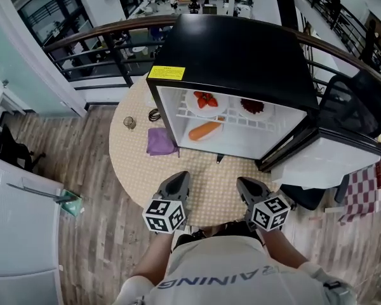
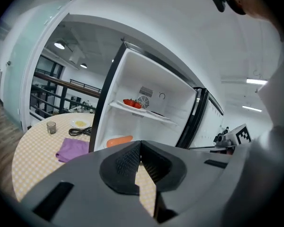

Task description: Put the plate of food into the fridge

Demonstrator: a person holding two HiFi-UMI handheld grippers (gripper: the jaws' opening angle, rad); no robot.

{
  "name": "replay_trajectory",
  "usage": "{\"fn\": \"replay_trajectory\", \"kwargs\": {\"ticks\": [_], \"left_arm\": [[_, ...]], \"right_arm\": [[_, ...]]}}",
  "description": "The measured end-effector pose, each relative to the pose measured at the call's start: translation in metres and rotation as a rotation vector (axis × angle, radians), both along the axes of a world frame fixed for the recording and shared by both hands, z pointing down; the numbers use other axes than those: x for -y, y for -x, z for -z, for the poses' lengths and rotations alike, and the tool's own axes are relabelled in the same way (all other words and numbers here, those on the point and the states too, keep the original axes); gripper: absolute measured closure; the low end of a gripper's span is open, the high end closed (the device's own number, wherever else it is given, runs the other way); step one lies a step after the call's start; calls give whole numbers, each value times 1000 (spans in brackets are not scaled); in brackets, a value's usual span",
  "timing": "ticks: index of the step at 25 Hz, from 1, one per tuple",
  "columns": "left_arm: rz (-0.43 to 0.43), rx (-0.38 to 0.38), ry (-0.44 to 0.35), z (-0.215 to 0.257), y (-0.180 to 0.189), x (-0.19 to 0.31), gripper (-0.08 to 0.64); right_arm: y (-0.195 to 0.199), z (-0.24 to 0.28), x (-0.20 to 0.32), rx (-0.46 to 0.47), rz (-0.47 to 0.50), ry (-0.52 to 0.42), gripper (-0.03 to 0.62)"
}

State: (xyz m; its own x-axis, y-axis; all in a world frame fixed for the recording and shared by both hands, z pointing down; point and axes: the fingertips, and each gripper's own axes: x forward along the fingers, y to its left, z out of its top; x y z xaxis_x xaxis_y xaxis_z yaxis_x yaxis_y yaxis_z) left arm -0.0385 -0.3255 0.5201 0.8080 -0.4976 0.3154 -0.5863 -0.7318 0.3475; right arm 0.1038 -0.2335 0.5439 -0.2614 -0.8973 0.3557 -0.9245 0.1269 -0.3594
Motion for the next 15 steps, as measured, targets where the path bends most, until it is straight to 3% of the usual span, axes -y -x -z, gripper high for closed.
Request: {"fn": "replay_trajectory", "kwargs": {"ticks": [15], "left_arm": [[-19,-31,-8,9,4,-13,551]], "right_arm": [[14,9,-6,-21,5,-28,571]]}}
